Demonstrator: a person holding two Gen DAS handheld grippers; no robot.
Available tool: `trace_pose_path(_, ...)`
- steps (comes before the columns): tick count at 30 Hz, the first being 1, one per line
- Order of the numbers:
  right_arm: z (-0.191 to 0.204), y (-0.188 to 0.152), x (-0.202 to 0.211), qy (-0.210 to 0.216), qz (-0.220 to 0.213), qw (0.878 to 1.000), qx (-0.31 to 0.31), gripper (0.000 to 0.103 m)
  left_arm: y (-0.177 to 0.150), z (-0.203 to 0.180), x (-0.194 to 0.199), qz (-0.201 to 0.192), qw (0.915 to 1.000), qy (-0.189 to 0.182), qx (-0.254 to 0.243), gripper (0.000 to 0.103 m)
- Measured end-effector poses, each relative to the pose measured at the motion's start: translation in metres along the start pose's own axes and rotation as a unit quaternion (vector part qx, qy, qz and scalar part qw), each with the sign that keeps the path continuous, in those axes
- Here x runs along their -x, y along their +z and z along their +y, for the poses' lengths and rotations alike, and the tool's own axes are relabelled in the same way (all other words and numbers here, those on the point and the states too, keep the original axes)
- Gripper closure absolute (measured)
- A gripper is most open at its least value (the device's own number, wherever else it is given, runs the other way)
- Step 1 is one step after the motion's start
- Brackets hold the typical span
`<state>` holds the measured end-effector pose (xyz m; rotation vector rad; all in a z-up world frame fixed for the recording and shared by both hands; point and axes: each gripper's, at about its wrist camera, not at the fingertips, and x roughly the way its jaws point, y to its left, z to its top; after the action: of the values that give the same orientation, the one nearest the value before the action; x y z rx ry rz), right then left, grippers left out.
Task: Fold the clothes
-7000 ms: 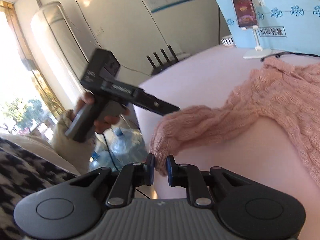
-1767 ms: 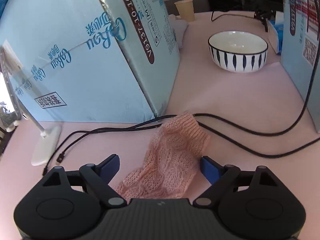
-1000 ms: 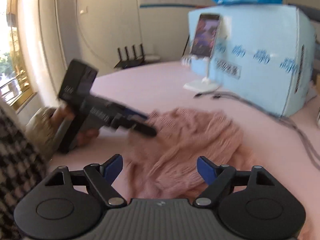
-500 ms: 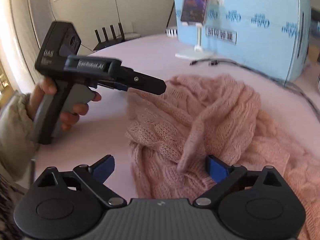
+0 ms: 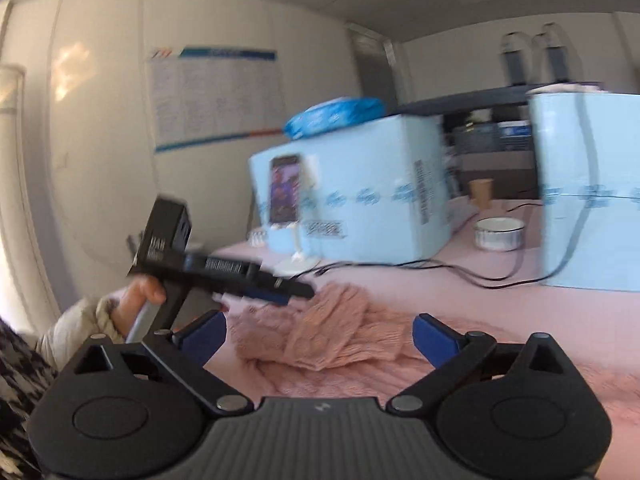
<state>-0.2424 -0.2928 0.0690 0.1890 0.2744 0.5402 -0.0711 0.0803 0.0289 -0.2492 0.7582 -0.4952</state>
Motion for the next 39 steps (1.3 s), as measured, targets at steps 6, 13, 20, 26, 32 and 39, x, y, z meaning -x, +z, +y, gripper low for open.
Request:
trace_pose_path(6,-0.058,-0.021,0.067,-0.207,0.003,0.975,-0.077,0.0,-0.008,-0.007,0.023,0.005,0.9998,0.017,0.011,0.0)
trace_pose_path(13,-0.078,-0.076,0.121,-0.243,-0.037,0.935,-0.257,0.002,-0.032,0.018,0.105,0.001,0.9961,0.051,0.072,0.0)
trace_pose_path(20,-0.079,-0.087,0.104,-0.278,0.048,0.902,-0.325,0.004,-0.057,0.047,0.108,0.063,0.9861,0.044,0.147,0.0)
trace_pose_path(26,-0.074,-0.089,0.07,-0.258,0.018,0.911,-0.32,0.0,-0.043,0.026,0.067,0.028,0.9898,0.106,0.09,0.0)
trace_pose_path(32,-0.073,-0.093,0.058,-0.249,-0.017,0.912,-0.326,0.0,-0.053,0.003,0.053,-0.029,0.9795,0.184,0.075,0.0)
trace_pose_path(39,-0.076,-0.094,0.057,-0.261,-0.053,0.893,-0.364,0.0,-0.06,-0.003,0.048,-0.075,0.9728,0.21,0.064,0.0)
